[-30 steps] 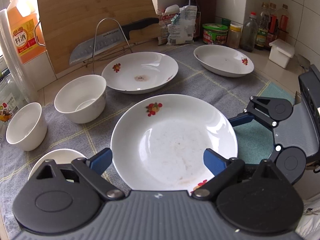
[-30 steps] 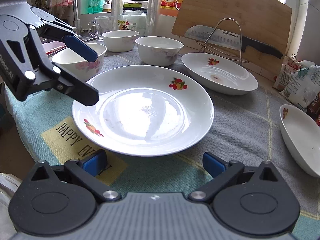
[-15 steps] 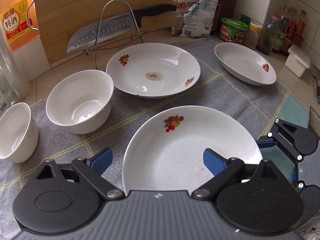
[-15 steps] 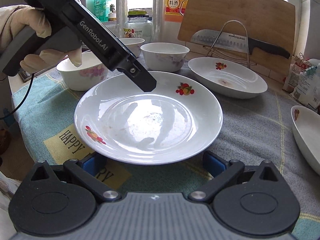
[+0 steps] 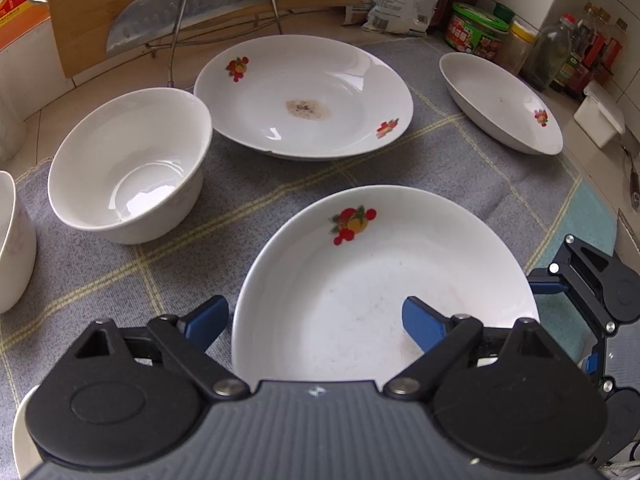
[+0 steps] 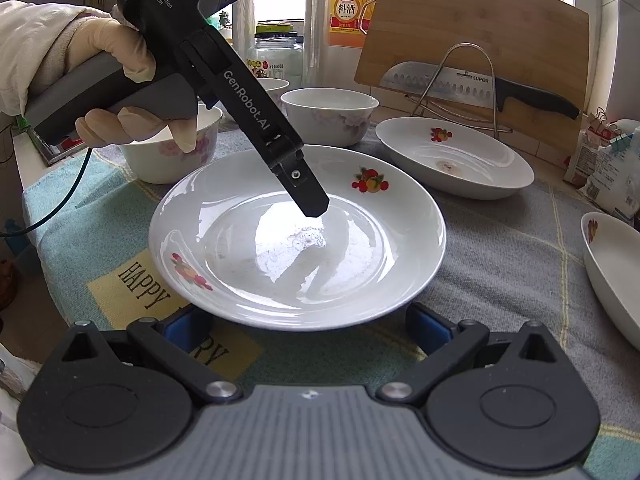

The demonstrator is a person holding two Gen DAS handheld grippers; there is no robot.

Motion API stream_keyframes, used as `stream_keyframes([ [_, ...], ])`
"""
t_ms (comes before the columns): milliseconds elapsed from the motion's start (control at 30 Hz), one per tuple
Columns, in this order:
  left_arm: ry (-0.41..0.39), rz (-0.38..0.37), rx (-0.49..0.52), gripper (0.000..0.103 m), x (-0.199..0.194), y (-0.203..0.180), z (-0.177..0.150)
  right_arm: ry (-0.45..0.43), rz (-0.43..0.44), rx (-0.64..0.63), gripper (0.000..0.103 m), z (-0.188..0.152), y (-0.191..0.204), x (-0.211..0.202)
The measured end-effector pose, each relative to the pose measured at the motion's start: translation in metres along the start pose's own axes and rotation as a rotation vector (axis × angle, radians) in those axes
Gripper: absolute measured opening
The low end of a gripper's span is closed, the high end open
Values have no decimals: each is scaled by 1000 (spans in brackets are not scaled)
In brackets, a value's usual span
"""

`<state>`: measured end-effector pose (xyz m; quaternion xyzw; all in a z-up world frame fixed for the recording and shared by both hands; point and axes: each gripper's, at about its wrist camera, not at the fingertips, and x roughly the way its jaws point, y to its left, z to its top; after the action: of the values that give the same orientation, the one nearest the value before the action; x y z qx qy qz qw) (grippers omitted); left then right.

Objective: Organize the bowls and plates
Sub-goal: 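Lift the large plate with the left gripper toward the placed plate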

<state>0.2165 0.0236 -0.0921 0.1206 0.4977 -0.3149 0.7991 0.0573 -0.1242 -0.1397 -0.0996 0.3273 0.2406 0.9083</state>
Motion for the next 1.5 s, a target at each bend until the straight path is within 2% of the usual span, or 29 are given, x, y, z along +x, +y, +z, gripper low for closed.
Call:
stream_keyframes([
  [267,29,-34,-9,85,3,2,5,2,16,-15,103,2,4,2],
  [667,50,-66,-16,84,4,5,10,27,15,-13,103,8,5,5],
  [1500,47,-64,-6,84,1,2,11,71,13,11,103,15,3,9],
])
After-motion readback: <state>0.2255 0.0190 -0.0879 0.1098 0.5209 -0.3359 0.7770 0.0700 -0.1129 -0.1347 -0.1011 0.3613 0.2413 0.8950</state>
